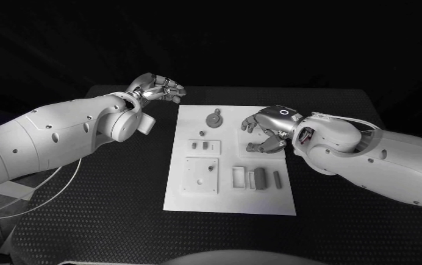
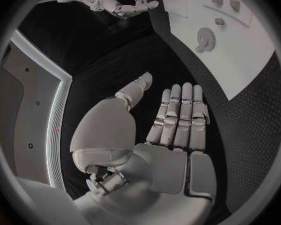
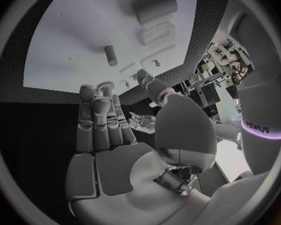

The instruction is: Assemble the parts on the task board

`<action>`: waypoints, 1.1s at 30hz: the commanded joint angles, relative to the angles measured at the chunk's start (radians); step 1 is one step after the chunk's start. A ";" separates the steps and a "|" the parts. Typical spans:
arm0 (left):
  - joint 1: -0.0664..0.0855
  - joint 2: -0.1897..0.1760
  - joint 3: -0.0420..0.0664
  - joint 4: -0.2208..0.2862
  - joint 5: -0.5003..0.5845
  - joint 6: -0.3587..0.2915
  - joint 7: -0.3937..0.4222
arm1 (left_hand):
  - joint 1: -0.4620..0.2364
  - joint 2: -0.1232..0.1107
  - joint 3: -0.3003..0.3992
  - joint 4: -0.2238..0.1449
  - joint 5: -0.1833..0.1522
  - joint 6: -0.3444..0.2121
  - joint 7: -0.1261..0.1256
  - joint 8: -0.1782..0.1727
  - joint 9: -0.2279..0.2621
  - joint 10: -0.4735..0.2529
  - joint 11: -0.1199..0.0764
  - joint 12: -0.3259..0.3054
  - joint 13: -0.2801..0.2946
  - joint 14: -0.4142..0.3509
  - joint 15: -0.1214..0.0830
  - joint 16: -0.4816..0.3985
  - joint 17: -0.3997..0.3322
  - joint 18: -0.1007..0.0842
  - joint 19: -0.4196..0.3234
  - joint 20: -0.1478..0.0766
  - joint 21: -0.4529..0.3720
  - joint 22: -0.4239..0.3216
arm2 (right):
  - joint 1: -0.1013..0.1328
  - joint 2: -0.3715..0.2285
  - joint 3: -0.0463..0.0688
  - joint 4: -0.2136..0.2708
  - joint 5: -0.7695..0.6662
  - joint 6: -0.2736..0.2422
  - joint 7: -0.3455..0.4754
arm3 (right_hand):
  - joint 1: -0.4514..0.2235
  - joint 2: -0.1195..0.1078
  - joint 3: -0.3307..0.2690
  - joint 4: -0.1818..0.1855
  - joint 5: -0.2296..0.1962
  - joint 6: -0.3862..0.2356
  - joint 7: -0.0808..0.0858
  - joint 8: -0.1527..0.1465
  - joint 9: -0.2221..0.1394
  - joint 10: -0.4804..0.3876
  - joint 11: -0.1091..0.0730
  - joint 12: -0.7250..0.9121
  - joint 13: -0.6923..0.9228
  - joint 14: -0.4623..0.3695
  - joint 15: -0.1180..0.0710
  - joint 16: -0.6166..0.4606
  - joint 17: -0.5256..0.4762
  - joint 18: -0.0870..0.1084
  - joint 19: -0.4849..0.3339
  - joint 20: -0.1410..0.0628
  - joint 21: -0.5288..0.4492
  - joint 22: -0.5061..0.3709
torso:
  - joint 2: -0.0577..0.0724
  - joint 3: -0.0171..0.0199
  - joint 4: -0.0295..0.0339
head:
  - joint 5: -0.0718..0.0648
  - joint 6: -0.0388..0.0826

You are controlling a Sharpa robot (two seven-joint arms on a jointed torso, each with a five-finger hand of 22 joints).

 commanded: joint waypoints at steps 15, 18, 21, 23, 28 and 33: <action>0.002 0.001 0.001 0.003 0.005 0.014 0.011 | 0.001 -0.011 -0.002 0.003 -0.005 -0.005 -0.001 0.004 -0.002 -0.009 -0.003 -0.002 -0.002 -0.005 0.000 -0.007 0.003 -0.009 -0.009 0.002 0.004 -0.002 | -0.034 0.066 -0.020 -0.104 -0.049 0.050 -0.010 | 0.052 0.023 0.029 0.001 0.004 0.036 0.041 0.041 0.010 0.007 0.019 0.039 -0.003 0.012 -0.015 0.021 -0.006 0.032 0.014 -0.012 0.010 0.019 | 0.000 -0.0019 0.0017 | -0.002 -0.005; 0.002 0.001 0.001 0.003 0.005 0.014 0.011 | 0.002 -0.010 -0.002 0.003 -0.005 -0.004 -0.001 0.004 -0.002 -0.009 -0.003 -0.002 -0.002 -0.005 0.000 -0.007 0.004 -0.009 -0.009 0.002 0.004 -0.002 | -0.039 0.070 -0.021 -0.104 -0.051 0.050 -0.005 | 0.067 0.042 0.031 -0.009 0.005 0.064 0.044 0.060 0.018 0.032 0.011 0.054 0.000 0.020 -0.024 0.023 -0.009 0.032 0.020 -0.015 0.014 0.019 | 0.000 -0.0012 0.0019 | -0.001 -0.007; 0.002 0.000 0.001 0.003 0.005 0.014 0.011 | 0.001 -0.010 -0.002 0.003 -0.005 -0.004 -0.001 0.004 -0.002 -0.009 -0.003 -0.002 -0.002 -0.005 0.000 -0.008 0.004 -0.009 -0.009 0.002 0.004 -0.002 | -0.042 0.074 -0.022 -0.106 -0.059 0.039 -0.006 | 0.081 0.069 0.029 -0.026 0.005 0.090 0.040 0.077 0.024 0.061 -0.001 0.070 0.003 0.034 -0.035 0.025 -0.012 0.032 0.028 -0.019 0.020 0.019 | 0.000 -0.0013 0.0016 | -0.002 -0.008; 0.002 0.001 0.001 0.003 0.005 0.014 0.011 | 0.001 -0.010 -0.002 0.003 -0.005 -0.004 -0.002 0.004 -0.002 -0.009 -0.002 -0.002 -0.002 -0.005 0.000 -0.008 0.004 -0.008 -0.009 0.002 0.004 -0.003 | -0.043 0.074 -0.022 -0.106 -0.064 0.032 -0.009 | 0.088 0.093 0.027 -0.039 0.005 0.108 0.039 0.087 0.028 0.086 -0.008 0.083 0.007 0.043 -0.042 0.026 -0.014 0.032 0.033 -0.022 0.024 0.019 | 0.000 -0.0014 0.0010 | -0.001 -0.009; 0.002 0.000 0.001 0.003 0.005 0.013 0.011 | 0.001 -0.009 -0.002 0.004 -0.005 -0.004 -0.002 0.005 -0.002 -0.009 -0.002 -0.002 -0.003 -0.005 0.000 -0.008 0.005 -0.008 -0.009 0.002 0.005 -0.003 | -0.044 0.074 -0.022 -0.108 -0.081 0.033 -0.013 | 0.100 0.140 0.023 -0.082 0.004 0.143 0.031 0.105 0.036 0.124 -0.024 0.101 0.014 0.051 -0.058 0.018 -0.022 0.032 0.034 -0.024 0.024 0.017 | -0.001 -0.0009 0.0011 | -0.003 -0.009; 0.002 -0.001 0.001 0.003 0.005 0.014 0.011 | 0.001 -0.009 -0.003 0.004 -0.005 -0.004 -0.002 0.005 -0.002 -0.010 -0.002 -0.002 -0.003 -0.005 0.001 -0.009 0.006 -0.008 -0.010 0.002 0.005 -0.003 | -0.045 0.077 -0.022 -0.108 -0.086 0.031 -0.013 | 0.098 0.161 0.023 -0.098 0.004 0.159 0.028 0.112 0.038 0.144 -0.032 0.111 0.019 0.053 -0.064 0.015 -0.024 0.032 0.034 -0.022 0.023 0.017 | 0.000 -0.0008 0.0008 | -0.002 -0.011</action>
